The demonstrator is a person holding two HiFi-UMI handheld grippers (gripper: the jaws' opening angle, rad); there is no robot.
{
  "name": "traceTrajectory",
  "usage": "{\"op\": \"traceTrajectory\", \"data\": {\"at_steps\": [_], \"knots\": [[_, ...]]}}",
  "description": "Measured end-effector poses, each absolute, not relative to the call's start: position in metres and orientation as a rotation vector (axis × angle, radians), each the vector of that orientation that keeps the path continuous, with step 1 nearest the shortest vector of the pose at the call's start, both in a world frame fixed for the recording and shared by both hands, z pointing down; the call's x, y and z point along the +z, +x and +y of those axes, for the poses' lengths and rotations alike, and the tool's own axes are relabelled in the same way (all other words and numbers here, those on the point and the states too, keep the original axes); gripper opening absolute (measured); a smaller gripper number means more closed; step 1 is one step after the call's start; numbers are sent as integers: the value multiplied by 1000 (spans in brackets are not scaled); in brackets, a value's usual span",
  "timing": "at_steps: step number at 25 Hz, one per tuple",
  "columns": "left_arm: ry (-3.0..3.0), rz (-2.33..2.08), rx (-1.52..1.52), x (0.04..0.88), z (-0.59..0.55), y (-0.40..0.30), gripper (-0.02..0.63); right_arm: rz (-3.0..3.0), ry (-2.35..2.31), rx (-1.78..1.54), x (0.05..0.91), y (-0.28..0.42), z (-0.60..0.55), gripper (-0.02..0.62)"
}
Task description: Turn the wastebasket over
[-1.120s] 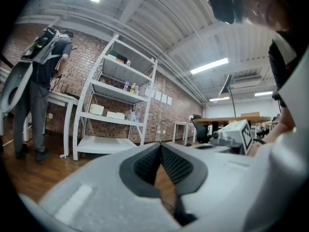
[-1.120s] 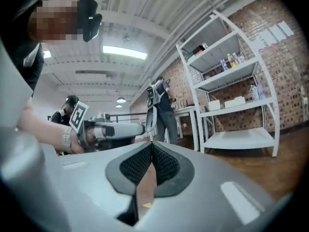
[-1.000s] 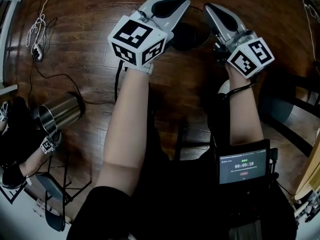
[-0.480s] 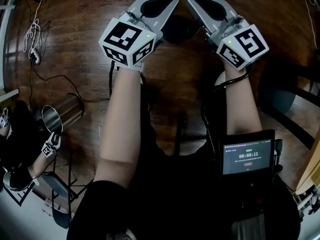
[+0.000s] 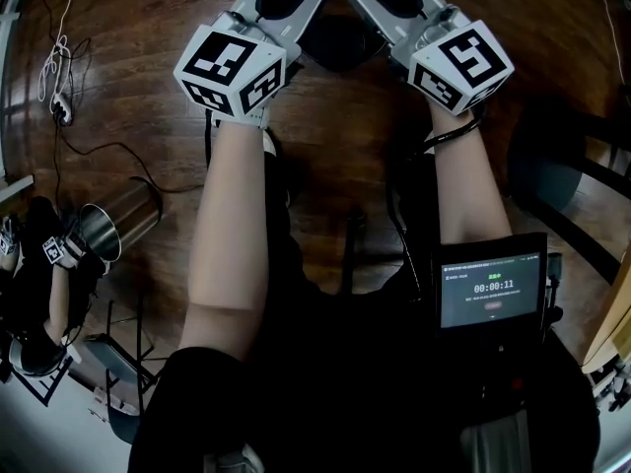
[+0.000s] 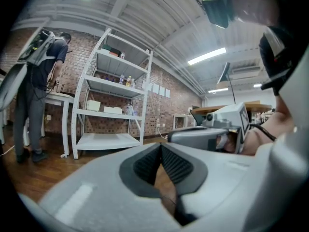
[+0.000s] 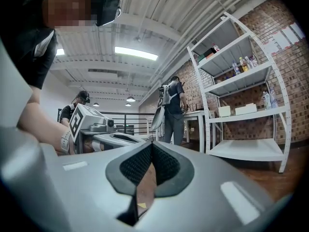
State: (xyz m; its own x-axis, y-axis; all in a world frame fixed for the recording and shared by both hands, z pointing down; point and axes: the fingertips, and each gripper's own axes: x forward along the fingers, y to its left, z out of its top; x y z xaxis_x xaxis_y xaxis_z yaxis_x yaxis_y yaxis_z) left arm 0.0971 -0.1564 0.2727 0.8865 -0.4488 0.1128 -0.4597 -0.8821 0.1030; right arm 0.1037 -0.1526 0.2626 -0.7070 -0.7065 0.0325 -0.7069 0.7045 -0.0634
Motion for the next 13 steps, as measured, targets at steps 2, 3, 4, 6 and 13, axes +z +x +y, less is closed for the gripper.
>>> {"op": "traceTrajectory", "data": {"at_steps": [2,3,4,6,13], "knots": [[2920,-718,129,272,-159,94,2,-2904,1195,117,262,100,-154,9],[2918,-722,129,272,-159,92,0,-2908,1192,120,262,98,-154,9],[2916,-724,128,272,-159,91,0,-2909,1185,123,262,97,-154,9],[2913,-726,119,272,-160,91,0,-2909,1174,126,264,96,-153,9],[2909,-736,101,270,-157,79,0,-2917,1158,128,265,82,-149,9]]}}
